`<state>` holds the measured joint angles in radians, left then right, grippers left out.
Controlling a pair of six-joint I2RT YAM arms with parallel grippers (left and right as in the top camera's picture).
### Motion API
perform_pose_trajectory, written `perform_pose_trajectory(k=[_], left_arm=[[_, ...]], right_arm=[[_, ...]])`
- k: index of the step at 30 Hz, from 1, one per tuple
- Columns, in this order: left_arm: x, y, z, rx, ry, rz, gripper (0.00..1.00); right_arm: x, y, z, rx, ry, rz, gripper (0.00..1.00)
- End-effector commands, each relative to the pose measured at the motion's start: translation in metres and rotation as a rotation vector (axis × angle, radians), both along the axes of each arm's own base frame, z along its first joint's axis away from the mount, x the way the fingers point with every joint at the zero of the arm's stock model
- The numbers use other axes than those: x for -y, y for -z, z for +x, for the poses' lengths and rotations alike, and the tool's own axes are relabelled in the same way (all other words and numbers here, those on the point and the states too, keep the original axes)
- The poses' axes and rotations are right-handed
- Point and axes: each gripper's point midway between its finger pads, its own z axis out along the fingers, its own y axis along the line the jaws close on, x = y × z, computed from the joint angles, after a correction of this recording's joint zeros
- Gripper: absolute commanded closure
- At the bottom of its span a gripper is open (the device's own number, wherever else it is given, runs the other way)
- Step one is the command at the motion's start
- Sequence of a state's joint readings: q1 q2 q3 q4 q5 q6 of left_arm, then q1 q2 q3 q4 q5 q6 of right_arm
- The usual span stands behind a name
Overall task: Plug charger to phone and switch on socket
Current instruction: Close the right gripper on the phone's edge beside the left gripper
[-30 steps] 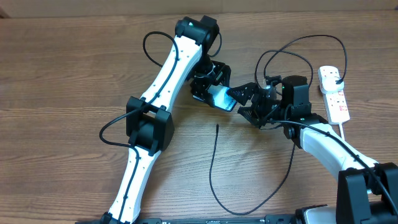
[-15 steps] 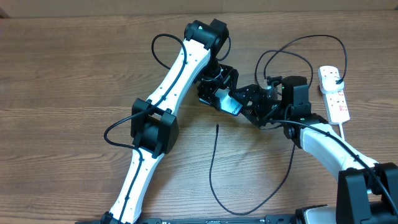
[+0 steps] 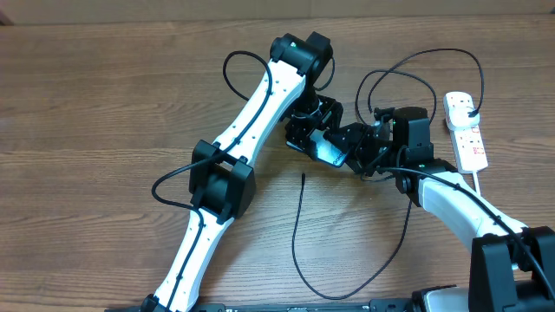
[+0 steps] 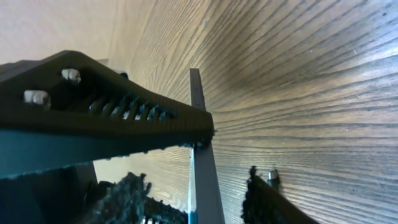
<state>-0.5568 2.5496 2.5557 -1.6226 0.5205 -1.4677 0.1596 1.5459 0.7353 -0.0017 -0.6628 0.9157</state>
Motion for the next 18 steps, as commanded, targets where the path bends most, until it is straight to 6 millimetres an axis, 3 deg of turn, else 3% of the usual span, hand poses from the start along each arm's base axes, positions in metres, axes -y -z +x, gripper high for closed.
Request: perform_pose_trajectory(k=[1, 11, 18], left_arm=[[0.0076, -0.012, 0.0008, 0.013, -0.013, -0.031, 0.96], [0.0083, -0.012, 0.0002, 0.011, -0.016, -0.03, 0.96], [0.0086, -0.0121, 0.0001, 0.005, -0.027, -0.027, 0.96]], right_arm=[[0.0, -0.0035, 0.0058, 0.02, 0.004, -0.012, 0.52], [0.0, -0.0035, 0.0057, 0.02, 0.004, -0.012, 0.72], [0.0014, -0.0014, 0.0055, 0.012, 0.011, -0.021, 0.76]])
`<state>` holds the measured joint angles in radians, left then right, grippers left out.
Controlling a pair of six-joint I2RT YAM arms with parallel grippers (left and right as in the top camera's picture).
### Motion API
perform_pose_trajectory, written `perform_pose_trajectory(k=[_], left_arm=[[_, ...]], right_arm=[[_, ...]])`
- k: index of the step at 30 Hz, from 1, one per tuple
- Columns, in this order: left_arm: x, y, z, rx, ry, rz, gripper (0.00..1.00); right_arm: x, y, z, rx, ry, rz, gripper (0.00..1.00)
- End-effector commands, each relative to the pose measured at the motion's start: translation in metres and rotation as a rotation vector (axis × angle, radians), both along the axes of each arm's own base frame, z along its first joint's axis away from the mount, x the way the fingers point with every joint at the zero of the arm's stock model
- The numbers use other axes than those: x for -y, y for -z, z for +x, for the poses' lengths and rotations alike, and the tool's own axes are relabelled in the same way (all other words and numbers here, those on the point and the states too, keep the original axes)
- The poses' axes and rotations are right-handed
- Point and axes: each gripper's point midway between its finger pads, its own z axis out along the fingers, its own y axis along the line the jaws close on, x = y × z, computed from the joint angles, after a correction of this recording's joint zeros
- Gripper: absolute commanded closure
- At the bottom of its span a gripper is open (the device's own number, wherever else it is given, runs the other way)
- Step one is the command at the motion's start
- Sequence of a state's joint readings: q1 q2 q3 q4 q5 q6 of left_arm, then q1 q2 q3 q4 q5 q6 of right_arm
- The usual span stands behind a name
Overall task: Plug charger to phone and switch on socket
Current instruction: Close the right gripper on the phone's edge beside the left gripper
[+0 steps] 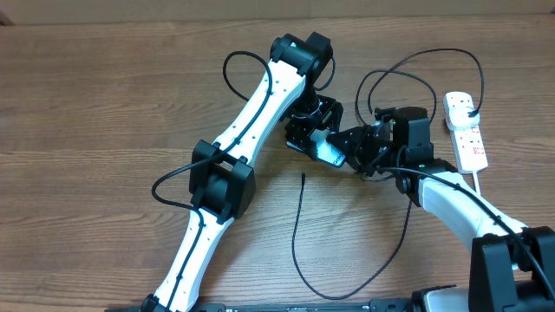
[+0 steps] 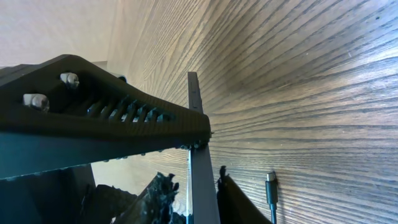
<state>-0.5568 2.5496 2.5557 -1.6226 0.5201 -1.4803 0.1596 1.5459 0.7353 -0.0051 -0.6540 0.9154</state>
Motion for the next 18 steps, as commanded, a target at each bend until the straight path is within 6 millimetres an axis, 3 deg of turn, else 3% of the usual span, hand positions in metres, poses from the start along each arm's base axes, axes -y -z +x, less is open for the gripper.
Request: perform_pose_trajectory(k=[1, 11, 18], left_arm=[[0.0087, -0.0121, -0.0001, 0.011, -0.016, -0.03, 0.96], [0.0108, -0.012, 0.0022, 0.018, -0.024, -0.034, 0.96], [0.0087, -0.0097, 0.0033, 0.031, -0.026, -0.01, 0.96]], right_arm=[[0.0006, -0.0021, 0.005, 0.015, 0.005, -0.017, 0.76], [0.0018, 0.0012, 0.0029, 0.007, 0.001, -0.031, 0.77], [0.0018, 0.0013, 0.0029, 0.007, 0.001, -0.032, 0.85]])
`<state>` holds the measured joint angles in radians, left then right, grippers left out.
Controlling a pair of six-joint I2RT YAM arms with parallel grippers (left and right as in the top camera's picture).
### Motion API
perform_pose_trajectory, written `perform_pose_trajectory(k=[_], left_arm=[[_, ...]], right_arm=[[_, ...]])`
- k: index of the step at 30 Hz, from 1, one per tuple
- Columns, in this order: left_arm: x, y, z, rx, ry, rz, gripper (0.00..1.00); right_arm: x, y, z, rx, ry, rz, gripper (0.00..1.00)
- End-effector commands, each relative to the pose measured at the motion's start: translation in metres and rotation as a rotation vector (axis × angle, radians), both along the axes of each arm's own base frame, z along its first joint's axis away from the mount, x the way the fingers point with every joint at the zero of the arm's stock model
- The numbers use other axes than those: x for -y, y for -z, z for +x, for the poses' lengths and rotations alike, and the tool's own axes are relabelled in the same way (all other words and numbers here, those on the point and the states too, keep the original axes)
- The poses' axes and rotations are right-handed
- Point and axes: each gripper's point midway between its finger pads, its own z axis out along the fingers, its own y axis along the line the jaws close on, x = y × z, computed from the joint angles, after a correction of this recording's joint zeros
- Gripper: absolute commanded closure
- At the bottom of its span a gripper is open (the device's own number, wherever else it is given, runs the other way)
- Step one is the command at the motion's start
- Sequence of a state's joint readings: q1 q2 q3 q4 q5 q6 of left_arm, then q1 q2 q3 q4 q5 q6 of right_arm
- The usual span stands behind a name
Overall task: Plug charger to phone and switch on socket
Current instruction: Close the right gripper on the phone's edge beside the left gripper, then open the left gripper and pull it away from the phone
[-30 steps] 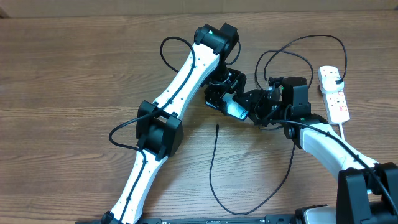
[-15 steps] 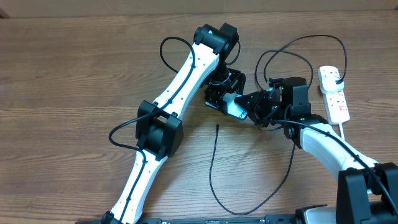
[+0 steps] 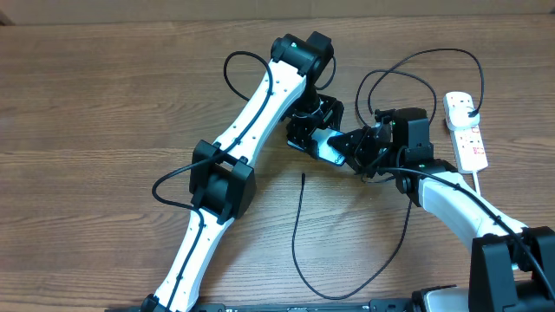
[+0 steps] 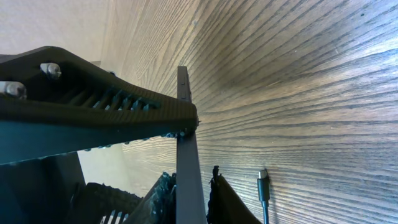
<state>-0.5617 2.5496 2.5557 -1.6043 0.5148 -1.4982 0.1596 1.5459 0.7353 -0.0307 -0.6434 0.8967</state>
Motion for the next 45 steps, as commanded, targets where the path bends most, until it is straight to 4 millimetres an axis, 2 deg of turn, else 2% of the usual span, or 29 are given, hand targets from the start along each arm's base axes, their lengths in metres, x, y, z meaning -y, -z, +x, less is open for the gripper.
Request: perform_pose_trajectory(k=[1, 9, 23, 24, 26, 27, 29, 37, 41, 45], left_arm=[[0.005, -0.01, 0.001, 0.02, -0.015, -0.01, 0.96], [0.006, -0.01, 0.001, 0.021, -0.016, -0.011, 0.96], [0.006, -0.01, 0.001, 0.022, -0.015, -0.012, 0.96], [0.006, -0.01, 0.001, 0.022, -0.015, -0.012, 0.89], [0.006, -0.01, 0.002, 0.022, -0.015, -0.012, 0.64], [0.006, -0.01, 0.002, 0.022, -0.015, -0.012, 0.33], [0.006, -0.01, 0.002, 0.023, -0.013, -0.013, 0.01], [0.002, -0.01, 0.005, 0.027, -0.016, -0.016, 0.0], [-0.006, -0.012, 0.017, 0.069, 0.03, -0.062, 0.0], [-0.02, -0.023, 0.032, 0.092, 0.08, -0.195, 0.0]], right_arm=[[0.0, -0.003, 0.005, 0.018, 0.003, -0.011, 0.85], [0.0, -0.003, 0.005, 0.017, 0.003, -0.012, 0.92], [0.0, -0.003, 0.005, 0.014, 0.003, -0.011, 0.94], [0.0, -0.003, 0.005, 0.014, 0.003, -0.011, 0.94], [0.0, -0.003, 0.005, 0.014, 0.003, -0.011, 0.96], [0.0, -0.003, 0.005, 0.014, 0.003, -0.011, 0.96], [0.0, -0.003, 0.005, 0.014, 0.003, -0.011, 0.96], [0.0, -0.002, 0.005, 0.012, 0.003, -0.012, 0.96], [0.002, -0.002, 0.006, 0.012, 0.009, -0.013, 0.96], [0.012, -0.002, 0.009, 0.006, 0.037, -0.013, 0.96]])
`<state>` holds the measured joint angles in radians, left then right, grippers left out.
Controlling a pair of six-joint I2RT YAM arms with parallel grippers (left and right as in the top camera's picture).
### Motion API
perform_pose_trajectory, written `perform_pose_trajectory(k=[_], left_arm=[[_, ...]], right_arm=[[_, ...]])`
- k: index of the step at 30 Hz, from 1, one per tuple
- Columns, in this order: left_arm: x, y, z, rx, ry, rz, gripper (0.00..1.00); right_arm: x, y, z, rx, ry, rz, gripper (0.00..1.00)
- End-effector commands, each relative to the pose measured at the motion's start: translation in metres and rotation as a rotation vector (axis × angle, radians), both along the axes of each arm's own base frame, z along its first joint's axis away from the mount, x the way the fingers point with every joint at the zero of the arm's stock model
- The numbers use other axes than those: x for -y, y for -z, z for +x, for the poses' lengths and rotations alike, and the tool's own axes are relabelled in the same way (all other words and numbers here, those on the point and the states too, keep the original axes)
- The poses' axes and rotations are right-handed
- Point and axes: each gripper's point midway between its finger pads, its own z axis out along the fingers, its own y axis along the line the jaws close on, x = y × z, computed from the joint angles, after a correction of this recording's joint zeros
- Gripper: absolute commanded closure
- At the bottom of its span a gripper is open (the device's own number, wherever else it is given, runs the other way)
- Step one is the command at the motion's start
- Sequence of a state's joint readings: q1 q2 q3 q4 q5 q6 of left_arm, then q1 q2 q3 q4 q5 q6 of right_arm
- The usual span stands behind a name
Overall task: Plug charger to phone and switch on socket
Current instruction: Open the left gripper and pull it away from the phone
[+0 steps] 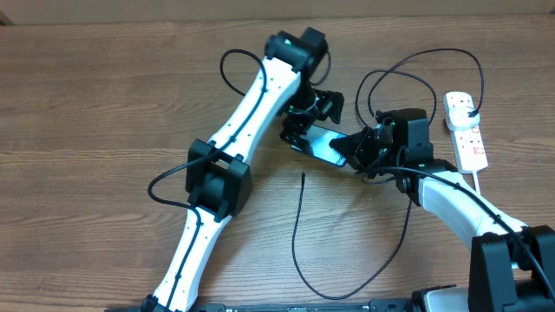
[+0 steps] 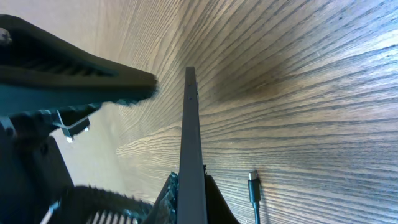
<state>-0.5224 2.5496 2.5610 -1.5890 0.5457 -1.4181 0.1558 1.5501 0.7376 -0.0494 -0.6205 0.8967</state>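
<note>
The black phone [image 1: 326, 145] is tilted off the table, and my right gripper [image 1: 354, 149] is shut on its right end. In the right wrist view the phone [image 2: 189, 137] shows edge-on between my right gripper's [image 2: 190, 198] fingers. My left gripper [image 1: 303, 121] stands open just above the phone's left end, apart from it; one of its fingers [image 2: 74, 78] shows at the upper left. The charger's USB-C plug [image 1: 303, 177] [image 2: 253, 180] lies loose on the table below the phone. The white socket strip [image 1: 466, 130] lies at the far right.
The black charger cable [image 1: 299, 260] loops down toward the table's front edge and back up under my right arm. More cable [image 1: 416, 61] arcs behind the right gripper to the strip. The left arm [image 1: 234, 165] crosses the table's middle.
My left gripper has let go of the phone's left end and now sits a little farther back, open. The right gripper still holds the phone at the same place.
At the oldest moment both grippers held the phone, left on its left end and right on its right end. It stayed pinched between them and shifted slightly left through the following moments. Now only the right gripper holds it.
</note>
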Motion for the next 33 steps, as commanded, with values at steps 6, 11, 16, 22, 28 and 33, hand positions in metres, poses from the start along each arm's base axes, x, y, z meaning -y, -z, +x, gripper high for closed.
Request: perform_pose_trajectory(k=[6, 11, 16, 22, 28, 33], left_arm=[[-0.038, -0.036, 0.045, 0.133, 0.093, -0.322, 0.0], [-0.051, -0.046, 0.063, 0.203, 0.101, -0.418, 0.0], [-0.047, -0.05, 0.095, 0.306, 0.05, -0.44, 0.0], [-0.028, -0.055, 0.138, 0.498, 0.001, -0.399, 0.0], [-0.011, -0.043, 0.147, 0.595, 0.004, -0.261, 0.0], [0.02, -0.049, 0.144, 0.659, 0.051, -0.285, 0.0]], right_arm=[[0.026, -0.003, 0.012, -0.002, 0.068, 0.006, 0.96], [0.041, -0.005, 0.02, -0.086, 0.197, 0.08, 0.96], [0.053, -0.019, 0.037, -0.124, 0.342, 0.193, 0.96], [0.073, -0.037, 0.066, -0.013, 0.493, 0.203, 0.96], [0.09, -0.042, 0.079, 0.058, 0.582, 0.161, 0.96], [0.086, -0.043, 0.077, 0.001, 0.603, 0.231, 0.96]])
